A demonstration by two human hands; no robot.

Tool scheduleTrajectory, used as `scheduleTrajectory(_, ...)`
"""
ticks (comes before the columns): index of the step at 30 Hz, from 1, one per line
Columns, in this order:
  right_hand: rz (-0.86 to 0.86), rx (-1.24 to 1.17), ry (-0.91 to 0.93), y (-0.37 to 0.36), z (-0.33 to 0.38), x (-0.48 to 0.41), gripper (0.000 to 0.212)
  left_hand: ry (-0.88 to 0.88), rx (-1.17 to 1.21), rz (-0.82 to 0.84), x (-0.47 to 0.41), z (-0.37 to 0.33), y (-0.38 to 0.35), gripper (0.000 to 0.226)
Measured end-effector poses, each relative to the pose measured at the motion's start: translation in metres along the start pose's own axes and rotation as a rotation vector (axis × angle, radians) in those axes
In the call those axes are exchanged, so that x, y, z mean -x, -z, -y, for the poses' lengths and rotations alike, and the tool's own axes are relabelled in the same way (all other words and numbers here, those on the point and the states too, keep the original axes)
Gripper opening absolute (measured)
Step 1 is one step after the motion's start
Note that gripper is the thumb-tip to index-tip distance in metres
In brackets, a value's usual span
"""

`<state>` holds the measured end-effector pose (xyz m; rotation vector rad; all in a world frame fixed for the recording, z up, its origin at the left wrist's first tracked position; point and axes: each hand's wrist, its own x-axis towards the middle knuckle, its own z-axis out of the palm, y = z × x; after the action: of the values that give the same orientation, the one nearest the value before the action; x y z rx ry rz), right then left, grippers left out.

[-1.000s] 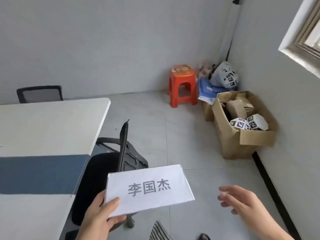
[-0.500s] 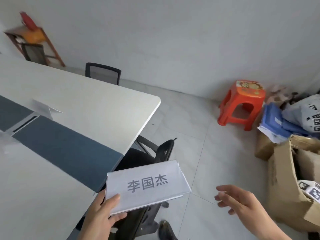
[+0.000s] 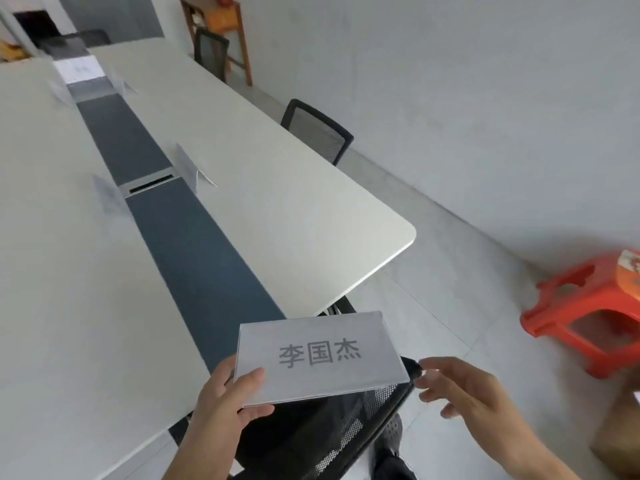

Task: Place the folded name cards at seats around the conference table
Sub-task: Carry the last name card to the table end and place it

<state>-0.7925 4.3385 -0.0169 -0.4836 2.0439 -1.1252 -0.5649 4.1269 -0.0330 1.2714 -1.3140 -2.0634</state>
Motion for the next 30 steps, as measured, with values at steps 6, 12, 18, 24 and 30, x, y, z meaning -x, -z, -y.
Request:
scheduleTrajectory(6,0.382,-0.11,0.0,-0.001,0.044,-0.092,0.052,0.022,0.043,-0.159,-0.016,-0.011,-0.03,0.08)
scheduleTrajectory(12,0.653,-0.077,-0.026,-0.001,0.072,-0.186,0.1,0.037,0.119,-0.33,-0.037,-0.019,-0.056,0.102)
scheduleTrajectory(18,0.839,0.081,0.047,-0.039,0.108,-0.249,0.091,-0.023,0.185,-0.426,-0.037,-0.028,-0.055,0.078)
scheduleTrajectory(24,1.115,0.501,0.216,-0.098,0.148,-0.282,0.039,-0.087,0.163,-0.371,-0.055,-0.031,-0.023,0.072)
scheduleTrajectory(30,1.236,0.791,0.295,-0.175,0.176,-0.287,0.039,-0.102,0.105,-0.275,-0.104,-0.039,0.042,0.07)
